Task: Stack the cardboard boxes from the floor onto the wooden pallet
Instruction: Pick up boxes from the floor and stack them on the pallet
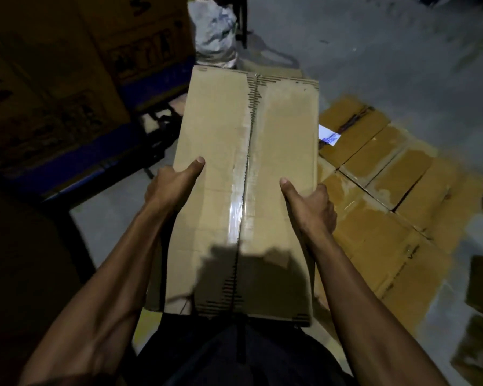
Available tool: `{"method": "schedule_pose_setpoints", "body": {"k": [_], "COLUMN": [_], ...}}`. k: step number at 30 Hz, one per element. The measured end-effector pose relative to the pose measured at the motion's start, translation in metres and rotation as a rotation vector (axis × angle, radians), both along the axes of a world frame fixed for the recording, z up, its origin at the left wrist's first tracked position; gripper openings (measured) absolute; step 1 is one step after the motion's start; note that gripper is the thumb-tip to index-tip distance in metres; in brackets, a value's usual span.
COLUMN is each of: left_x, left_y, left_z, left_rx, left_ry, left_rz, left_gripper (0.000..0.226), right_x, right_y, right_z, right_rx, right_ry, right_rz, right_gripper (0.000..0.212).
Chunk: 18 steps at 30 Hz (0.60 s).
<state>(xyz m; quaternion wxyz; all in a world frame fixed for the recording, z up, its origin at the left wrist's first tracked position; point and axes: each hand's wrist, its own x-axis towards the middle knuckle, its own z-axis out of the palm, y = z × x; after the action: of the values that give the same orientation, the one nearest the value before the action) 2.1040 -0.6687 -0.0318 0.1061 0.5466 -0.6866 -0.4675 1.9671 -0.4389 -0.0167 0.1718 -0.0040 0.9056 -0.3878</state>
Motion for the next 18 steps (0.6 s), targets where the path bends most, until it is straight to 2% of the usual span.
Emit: {"method": "schedule_pose_setpoints", "body": {"k": [5,10,13,18], "left_x": [-0.065,-0.119,-0.147,-0.187], "left_y": [-0.081,-0.146,-0.163,-0.166], "left_z": [-0.018,-0.03,-0.034,-0.044], "left_rx": [0.013,0.062,0.02,0.033], "left_ry": [0.005,-0.02,-0.06,-0.013], "left_rz": [-0.228,-0.442,-0.581,-0.678], "left_gripper": [0.086,0.083,0.08,0.084], "right_x": [-0.01,-0.014,-0.019,-0.038], "right_y": [-0.059,-0.103,-0.118,-0.129], "right_z": [-0.017,-0.019,-0.025,-0.04], "right_rx": [0.024,0.014,0.007,0.009], "right_ry": [-0.02,-0.037,-0.055,-0.078], "right_rz": [-0.235,-0.44,-0.533,-0.646], "right_gripper": [0.099,0.089,0.082,0.084]}}
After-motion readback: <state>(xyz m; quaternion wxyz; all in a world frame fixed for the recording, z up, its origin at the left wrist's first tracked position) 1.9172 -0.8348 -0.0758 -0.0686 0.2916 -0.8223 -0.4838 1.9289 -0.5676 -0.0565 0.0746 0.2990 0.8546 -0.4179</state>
